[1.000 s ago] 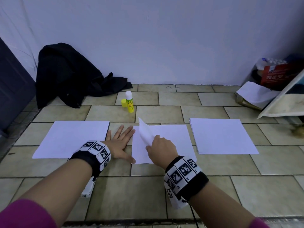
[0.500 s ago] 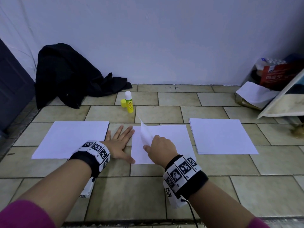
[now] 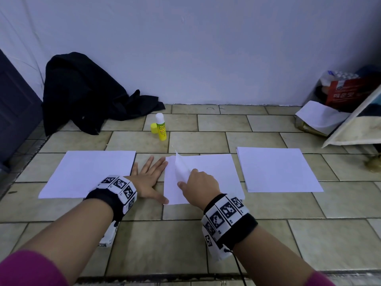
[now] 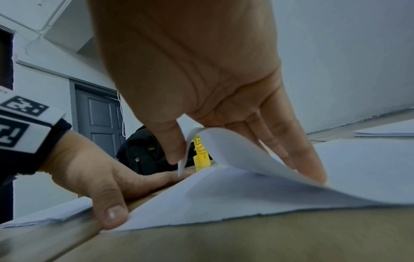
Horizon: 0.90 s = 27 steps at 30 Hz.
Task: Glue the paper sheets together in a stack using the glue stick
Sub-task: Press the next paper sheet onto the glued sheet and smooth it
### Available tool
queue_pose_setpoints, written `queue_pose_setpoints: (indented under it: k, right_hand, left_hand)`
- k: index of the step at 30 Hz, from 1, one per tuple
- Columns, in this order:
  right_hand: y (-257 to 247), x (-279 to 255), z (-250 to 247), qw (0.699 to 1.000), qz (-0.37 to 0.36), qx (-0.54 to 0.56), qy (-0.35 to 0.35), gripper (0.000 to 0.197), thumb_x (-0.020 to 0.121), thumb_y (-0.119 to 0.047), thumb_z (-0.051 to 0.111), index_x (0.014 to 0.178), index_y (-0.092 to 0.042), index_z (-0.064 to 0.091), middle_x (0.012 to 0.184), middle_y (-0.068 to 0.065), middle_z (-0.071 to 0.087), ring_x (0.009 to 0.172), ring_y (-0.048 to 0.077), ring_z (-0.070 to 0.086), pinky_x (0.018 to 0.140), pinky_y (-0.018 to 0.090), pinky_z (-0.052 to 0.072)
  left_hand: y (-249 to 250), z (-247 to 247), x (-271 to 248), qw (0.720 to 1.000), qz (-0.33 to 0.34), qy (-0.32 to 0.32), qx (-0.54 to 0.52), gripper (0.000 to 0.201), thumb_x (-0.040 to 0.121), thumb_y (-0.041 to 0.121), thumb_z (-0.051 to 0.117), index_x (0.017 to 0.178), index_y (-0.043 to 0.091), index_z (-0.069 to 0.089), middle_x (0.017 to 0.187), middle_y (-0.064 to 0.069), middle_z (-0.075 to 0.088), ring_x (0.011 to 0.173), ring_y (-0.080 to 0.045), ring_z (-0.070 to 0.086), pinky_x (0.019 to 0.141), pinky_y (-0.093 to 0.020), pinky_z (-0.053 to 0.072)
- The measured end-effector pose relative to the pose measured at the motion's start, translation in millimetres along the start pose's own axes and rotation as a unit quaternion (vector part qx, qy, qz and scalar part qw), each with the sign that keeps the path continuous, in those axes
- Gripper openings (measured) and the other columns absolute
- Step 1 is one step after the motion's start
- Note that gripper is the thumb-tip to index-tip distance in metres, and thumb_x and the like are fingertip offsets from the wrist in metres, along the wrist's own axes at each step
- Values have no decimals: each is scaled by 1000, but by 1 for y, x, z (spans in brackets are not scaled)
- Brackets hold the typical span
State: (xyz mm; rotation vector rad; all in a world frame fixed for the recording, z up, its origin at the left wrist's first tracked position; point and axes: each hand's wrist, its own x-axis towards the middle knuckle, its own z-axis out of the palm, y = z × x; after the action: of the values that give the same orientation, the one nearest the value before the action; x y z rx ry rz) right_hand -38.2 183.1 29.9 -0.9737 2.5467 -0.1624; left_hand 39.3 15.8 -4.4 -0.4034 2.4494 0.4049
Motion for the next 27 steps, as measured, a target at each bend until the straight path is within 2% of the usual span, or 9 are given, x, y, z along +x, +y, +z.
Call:
queue_pose_setpoints:
  k: [3,9,15,20,23,25,27]
  right_hand:
    - [0,1,0,1000,6,5,-2,45,99,-43,40,119,-4,47,119,12,58,113,29,55,97,38,41]
    - [-1,0,1,1000,9,11,-7,46,99,-43,40,120,-3,47,121,12,57,114,30,53,99,38,39]
    - [-1,-2,0,1000,7,18,-11,46,98,-44,41,119,-4,47,120,12,58,113,30,53,95,37,39]
    - [-2,-2,0,1000,8,21,-10,47,98,-45,42,119,-4,47,119,12,58,112,30,54,94,36,39]
    - [-1,-1,1,999,14,29,-10,47,97,-46,43,119,-4,47,119,12,58,113,29,54,95,37,39]
    - [0,-1,1,999,14,35,-5,52,96,-47,44,126,-4,41,121,13,58,113,30,54,97,39,40]
    - [1,1,2,999,4,40,-2,66,96,-46,45,143,-5,23,121,14,59,113,31,55,97,40,40]
  left_hand:
    - [0,1,0,1000,-1,-1,1,135,50,79,51,145,28,-30,148,16,-40,131,-8,-42,110,-54,-20]
    - [-1,1,1,1000,-2,2,1,134,52,78,52,145,27,-30,148,16,-40,134,-11,-41,110,-54,-19]
    - [-2,0,3,1000,0,-2,3,143,37,87,42,145,28,-30,148,16,-40,133,-11,-41,110,-54,-20]
    - [-1,2,2,1000,-1,3,0,135,51,79,52,145,28,-30,148,16,-40,135,-12,-40,110,-54,-20]
    - [-2,1,2,1000,-2,1,-2,134,51,79,52,145,28,-30,148,16,-40,134,-12,-41,109,-54,-20]
    - [-1,1,1,1000,-2,0,-2,134,52,78,52,145,27,-30,148,16,-40,135,-12,-41,110,-54,-20]
    - [-1,1,1,1000,-2,0,-1,134,52,78,51,145,27,-30,148,16,-40,135,-13,-40,110,-54,-20]
